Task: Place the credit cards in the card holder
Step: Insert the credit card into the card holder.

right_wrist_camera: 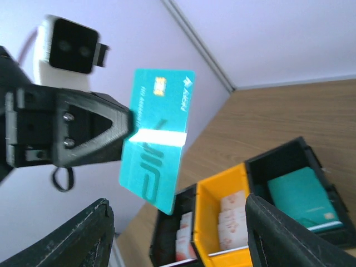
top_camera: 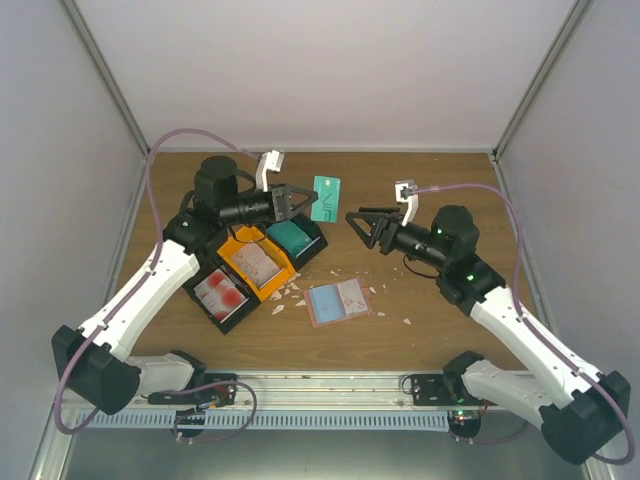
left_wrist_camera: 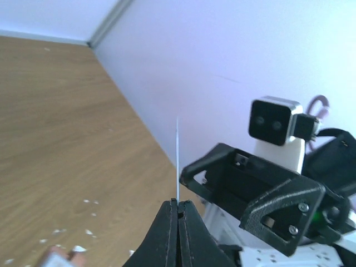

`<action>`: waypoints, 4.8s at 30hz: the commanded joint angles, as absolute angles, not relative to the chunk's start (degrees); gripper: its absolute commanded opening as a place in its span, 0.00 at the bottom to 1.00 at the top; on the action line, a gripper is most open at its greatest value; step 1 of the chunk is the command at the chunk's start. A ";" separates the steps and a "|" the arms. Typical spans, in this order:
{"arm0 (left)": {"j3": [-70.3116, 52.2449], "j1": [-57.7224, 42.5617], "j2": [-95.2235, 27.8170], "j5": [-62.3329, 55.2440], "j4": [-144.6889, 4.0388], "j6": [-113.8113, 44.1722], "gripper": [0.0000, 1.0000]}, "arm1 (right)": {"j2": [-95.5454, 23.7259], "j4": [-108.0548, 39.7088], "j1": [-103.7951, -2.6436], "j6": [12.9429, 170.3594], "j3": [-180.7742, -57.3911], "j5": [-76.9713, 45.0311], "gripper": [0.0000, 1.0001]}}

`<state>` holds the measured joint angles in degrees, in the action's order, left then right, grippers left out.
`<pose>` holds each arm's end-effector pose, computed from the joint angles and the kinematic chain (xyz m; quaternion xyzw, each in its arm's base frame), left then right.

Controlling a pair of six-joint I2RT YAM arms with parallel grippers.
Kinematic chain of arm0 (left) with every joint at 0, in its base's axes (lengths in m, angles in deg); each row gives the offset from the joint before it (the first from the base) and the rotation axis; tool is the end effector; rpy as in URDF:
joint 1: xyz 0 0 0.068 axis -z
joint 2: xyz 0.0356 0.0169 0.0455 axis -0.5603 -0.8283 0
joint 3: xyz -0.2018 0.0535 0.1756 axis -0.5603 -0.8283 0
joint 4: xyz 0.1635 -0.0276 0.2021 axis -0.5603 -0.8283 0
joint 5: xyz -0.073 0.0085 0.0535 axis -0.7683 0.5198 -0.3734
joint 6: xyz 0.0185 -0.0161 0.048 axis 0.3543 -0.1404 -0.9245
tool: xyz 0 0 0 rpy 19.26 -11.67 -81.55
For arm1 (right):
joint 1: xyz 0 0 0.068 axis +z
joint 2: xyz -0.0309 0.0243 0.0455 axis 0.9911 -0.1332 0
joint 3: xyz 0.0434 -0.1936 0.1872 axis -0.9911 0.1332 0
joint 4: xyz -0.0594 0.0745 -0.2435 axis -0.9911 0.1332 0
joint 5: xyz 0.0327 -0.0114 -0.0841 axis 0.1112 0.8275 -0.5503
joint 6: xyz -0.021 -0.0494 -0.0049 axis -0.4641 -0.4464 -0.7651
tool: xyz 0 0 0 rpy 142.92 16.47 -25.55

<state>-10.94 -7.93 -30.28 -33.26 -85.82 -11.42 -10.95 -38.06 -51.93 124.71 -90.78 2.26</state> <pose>0.2448 -0.1445 0.3906 0.1394 0.7637 -0.5148 0.3637 0.1902 0.1296 0.3443 -0.0905 0.7314 0.5127 0.4405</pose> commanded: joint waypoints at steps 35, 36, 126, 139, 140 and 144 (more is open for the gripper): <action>-23.58 -2.14 -25.63 -21.80 -86.87 -8.12 0.52 | -11.34 -25.43 -54.62 120.41 -88.22 8.08 0.00; -24.78 -1.29 -25.73 -19.89 -87.59 -7.92 0.53 | -11.67 -22.52 -55.02 118.68 -87.03 8.33 0.01; -41.99 13.07 -49.84 -8.81 -82.27 6.04 0.13 | -46.68 -48.55 -50.74 127.93 -71.41 17.39 0.12; -41.84 13.37 -46.68 -5.58 -83.85 6.42 0.15 | -44.35 -50.59 -50.82 128.74 -70.43 20.51 0.00; -41.83 13.38 -46.57 -5.51 -83.93 6.42 0.15 | -44.54 -50.45 -50.80 128.63 -70.51 20.49 0.01; -41.80 13.38 -46.69 -5.50 -83.87 6.35 0.15 | -45.70 -49.21 -50.79 127.87 -71.07 19.47 0.07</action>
